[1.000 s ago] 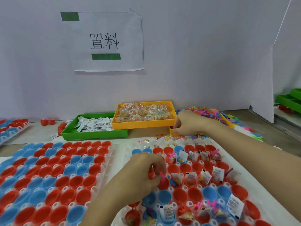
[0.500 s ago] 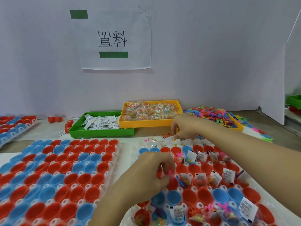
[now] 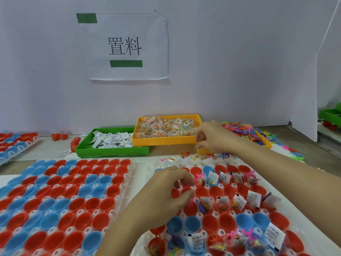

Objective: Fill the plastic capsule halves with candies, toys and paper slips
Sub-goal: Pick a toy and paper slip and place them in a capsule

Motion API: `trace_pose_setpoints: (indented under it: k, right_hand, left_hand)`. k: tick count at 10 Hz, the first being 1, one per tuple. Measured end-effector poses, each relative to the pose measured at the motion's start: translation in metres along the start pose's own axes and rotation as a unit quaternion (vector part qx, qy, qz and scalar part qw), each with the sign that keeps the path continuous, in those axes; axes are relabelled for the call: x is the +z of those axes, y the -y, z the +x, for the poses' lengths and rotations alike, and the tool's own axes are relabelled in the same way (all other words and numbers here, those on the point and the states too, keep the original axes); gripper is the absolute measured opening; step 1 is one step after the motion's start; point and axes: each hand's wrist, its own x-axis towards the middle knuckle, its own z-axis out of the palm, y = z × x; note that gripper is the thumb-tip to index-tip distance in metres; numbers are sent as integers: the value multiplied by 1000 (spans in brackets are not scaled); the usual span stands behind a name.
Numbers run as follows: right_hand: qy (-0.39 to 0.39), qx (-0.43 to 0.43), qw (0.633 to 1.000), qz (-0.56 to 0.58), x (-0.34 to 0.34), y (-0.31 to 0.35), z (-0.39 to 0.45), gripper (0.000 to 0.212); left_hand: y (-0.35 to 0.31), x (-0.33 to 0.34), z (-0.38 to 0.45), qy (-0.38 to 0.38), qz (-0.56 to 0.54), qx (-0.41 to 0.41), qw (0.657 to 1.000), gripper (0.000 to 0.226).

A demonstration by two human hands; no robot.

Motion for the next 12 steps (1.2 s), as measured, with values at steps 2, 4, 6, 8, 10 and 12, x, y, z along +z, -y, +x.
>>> trace_pose_setpoints:
  k: [2, 4, 6, 8, 10, 12]
  right_hand:
    - [-32, -30, 995, 93, -16, 6, -24, 11]
    - [94, -116, 972, 182, -38, 29, -67, 9]
    - [148, -179, 962, 146, -32, 56, -97, 10]
    - [158, -188, 969, 27, -17, 66, -100, 10]
    - [187, -185, 965, 0, -12, 66, -97, 17]
    - [168, -170, 969, 62, -3, 65, -100, 11]
  left_hand:
    - [1, -2, 2, -95, -13, -19, 995, 6]
    - [2, -3, 2, -125, -6, -47, 991, 16]
    - [2, -4, 3, -137, -13, -63, 989, 22]
    - [2, -5, 3, -127, -18, -64, 990, 18]
    - [0, -7, 3, -129, -23, -58, 990, 15]
    - [-1, -8, 2, -135, -17, -55, 989, 15]
